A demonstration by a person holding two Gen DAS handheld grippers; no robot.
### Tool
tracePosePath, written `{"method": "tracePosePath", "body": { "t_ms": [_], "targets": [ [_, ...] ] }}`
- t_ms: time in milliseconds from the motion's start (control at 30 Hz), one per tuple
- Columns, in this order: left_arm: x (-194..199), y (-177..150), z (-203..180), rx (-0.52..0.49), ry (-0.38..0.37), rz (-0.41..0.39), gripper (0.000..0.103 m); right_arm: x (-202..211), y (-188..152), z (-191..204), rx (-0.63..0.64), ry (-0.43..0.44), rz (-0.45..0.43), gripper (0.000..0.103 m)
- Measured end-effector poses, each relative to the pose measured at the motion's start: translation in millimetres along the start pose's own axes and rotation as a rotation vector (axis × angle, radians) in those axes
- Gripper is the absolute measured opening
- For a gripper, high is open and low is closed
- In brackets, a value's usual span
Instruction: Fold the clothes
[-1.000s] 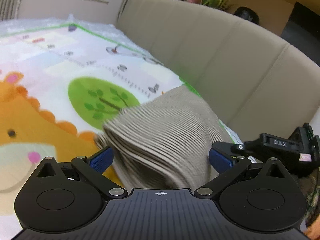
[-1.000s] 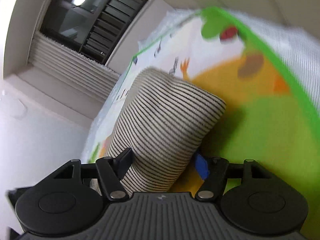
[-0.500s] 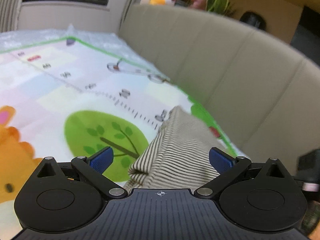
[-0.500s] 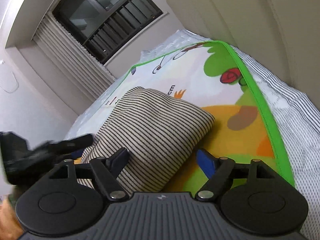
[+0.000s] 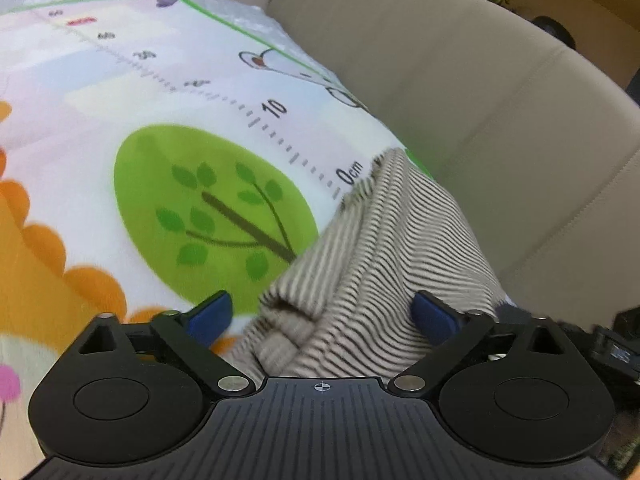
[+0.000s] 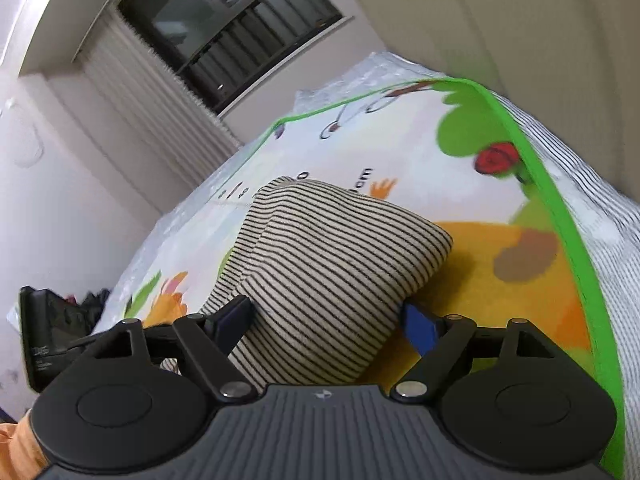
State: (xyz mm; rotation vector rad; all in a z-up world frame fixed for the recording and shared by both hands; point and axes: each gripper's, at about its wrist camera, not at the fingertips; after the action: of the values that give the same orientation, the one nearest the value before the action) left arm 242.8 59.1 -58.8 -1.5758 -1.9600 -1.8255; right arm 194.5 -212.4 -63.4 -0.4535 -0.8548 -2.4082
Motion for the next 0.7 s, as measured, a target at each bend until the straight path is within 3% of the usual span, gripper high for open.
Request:
{"method": "tracePosePath", "body": {
  "t_ms": [333,533,700],
  "targets": [
    [44.8,-39.6,-8.3,0.057,-0.027,-0.030,0.089,-38.0,10.2,35.1,0.194,0.014,0.112,0.083],
    [78.7,-41.0,-10.1,0.051,0.025,-0.072,0.094,-36.6,3.9,48.2,0.264,-0.025,0.086,0.083],
    [78.7,-15.8,-9.3,0.021,0.083,-0.127,0.098,1.3,-4.1,46.2,0.254,-0.049,0.006,0.083]
  ]
}}
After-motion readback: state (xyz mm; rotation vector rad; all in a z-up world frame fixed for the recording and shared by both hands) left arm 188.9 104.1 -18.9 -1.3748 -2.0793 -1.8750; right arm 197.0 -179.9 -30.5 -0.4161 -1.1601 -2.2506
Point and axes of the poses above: each gripper's, at about its wrist camera, not at the fingertips, and x roughly against the way its jaws point, z to its left, y to its top, and after that the axes turned 15 degrees about -x, right-handed
